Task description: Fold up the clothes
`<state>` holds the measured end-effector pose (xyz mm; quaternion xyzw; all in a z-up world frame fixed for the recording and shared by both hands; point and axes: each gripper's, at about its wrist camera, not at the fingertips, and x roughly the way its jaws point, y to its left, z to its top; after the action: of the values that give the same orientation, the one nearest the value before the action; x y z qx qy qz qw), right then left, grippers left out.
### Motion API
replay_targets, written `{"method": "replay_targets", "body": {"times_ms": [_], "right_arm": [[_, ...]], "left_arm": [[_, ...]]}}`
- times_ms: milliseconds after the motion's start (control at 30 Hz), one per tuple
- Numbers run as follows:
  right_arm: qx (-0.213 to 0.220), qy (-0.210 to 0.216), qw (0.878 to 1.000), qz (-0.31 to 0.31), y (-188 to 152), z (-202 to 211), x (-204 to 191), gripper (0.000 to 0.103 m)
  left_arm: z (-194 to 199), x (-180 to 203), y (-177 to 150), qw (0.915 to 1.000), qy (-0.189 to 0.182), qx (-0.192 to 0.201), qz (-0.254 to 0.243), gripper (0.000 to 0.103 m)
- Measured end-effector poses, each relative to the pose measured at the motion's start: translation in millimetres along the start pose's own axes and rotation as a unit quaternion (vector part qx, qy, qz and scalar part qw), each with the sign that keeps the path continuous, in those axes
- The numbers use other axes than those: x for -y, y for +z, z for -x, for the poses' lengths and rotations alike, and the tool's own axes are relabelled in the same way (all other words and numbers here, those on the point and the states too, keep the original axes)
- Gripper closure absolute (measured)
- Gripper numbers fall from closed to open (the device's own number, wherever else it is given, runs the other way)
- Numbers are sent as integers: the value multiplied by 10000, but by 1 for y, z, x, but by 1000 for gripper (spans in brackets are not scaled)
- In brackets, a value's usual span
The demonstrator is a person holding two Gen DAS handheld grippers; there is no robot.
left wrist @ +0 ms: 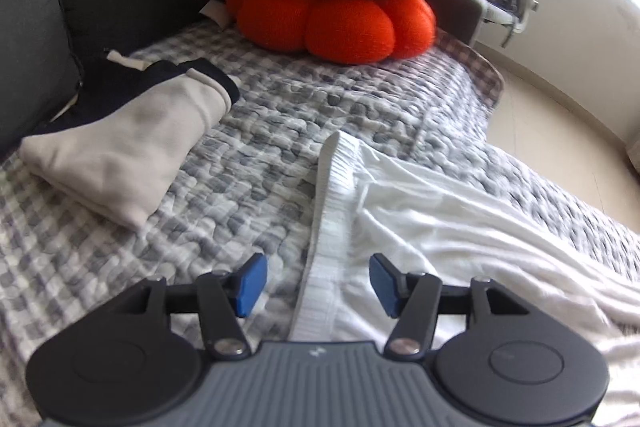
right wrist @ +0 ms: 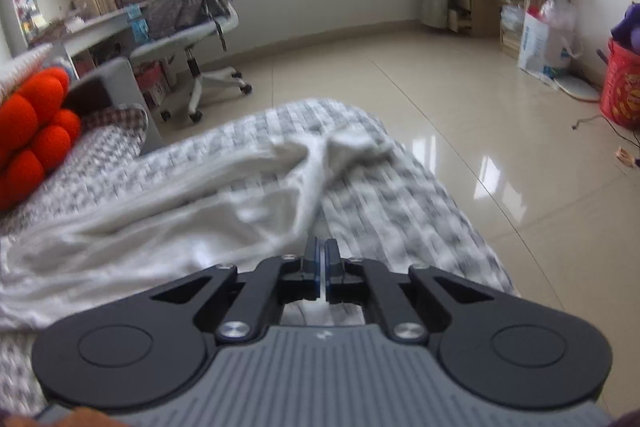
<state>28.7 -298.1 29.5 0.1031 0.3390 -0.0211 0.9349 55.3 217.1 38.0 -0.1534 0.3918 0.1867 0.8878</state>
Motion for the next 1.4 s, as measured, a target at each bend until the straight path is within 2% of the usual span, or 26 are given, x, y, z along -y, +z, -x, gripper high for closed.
{"method": "replay_targets", "body": {"times_ms": [67, 100, 133, 167, 233, 267, 367, 433, 500, 533, 567, 633, 700, 800, 867, 933, 967, 1100, 1233, 1400], "right_arm": [[-56, 107, 9999, 104, 2, -2, -1, 99], [-52, 149, 9998, 141, 5, -4, -1, 95], [-55, 138, 9998, 155, 10, -7, -2, 84], [-59, 113, 9998, 162, 15, -10, -2, 65], [-100, 93, 9998, 151, 24, -23, 4, 34], [-148, 84, 9998, 129, 29, -30, 6, 33], [-367, 0, 9993, 52, 47, -58, 8, 33], [-428, -26, 9990, 136, 54, -72, 6, 33], [-478, -37, 9986, 214, 57, -83, 3, 39], [-503, -30, 9985, 235, 57, -89, 3, 55], [-532, -57, 9983, 228, 57, -93, 2, 79], [-546, -135, 9982, 223, 55, -97, 0, 100], [-407, -269, 9985, 230, 56, -93, -1, 100], [113, -338, 9989, -299, 58, -63, 12, 100], [403, -362, 9960, -705, 55, -38, 21, 101], [620, -437, 9925, -962, 47, -13, 27, 101], [721, -469, 9905, -1069, 43, 0, 30, 101], [962, -624, 9838, -1375, 18, 37, 36, 101], [722, -826, 9759, -1887, -13, 38, 38, 101], [637, -654, 9720, -2166, -23, 40, 46, 100]], "left_arm": [[11, -3, -6, 9999, -87, -48, 69, 44], [17, -8, -9, 9996, -143, -107, 197, 44], [22, -12, -12, 9991, -200, -166, 328, 43], [27, -17, -16, 9982, -262, -229, 480, 42], [36, -29, -25, 9949, -442, -372, 822, 39], [38, -34, -30, 9930, -517, -444, 970, 38], [40, -46, -42, 9888, -604, -598, 1226, 38], [36, -49, -45, 9881, -488, -675, 1290, 38], [31, -53, -47, 9866, -344, -732, 1415, 38], [28, -55, -48, 9857, -273, -760, 1477, 38], [25, -57, -49, 9847, -201, -789, 1539, 38], [20, -61, -51, 9824, -57, -845, 1662, 38], [15, -54, -52, 9841, -43, -862, 1549, 39], [9, -40, -50, 9883, -166, -886, 1230, 46], [7, -33, -50, 9899, -217, -880, 1088, 61], [8, -27, -50, 9918, -209, -841, 944, 68], [9, -25, -50, 9926, -172, -827, 874, 77], [17, -26, -49, 9936, -71, -773, 826, 80], [27, -39, -45, 9919, 0, -662, 1082, 81], [38, -56, -41, 9889, -104, -593, 1355, 81]]}}
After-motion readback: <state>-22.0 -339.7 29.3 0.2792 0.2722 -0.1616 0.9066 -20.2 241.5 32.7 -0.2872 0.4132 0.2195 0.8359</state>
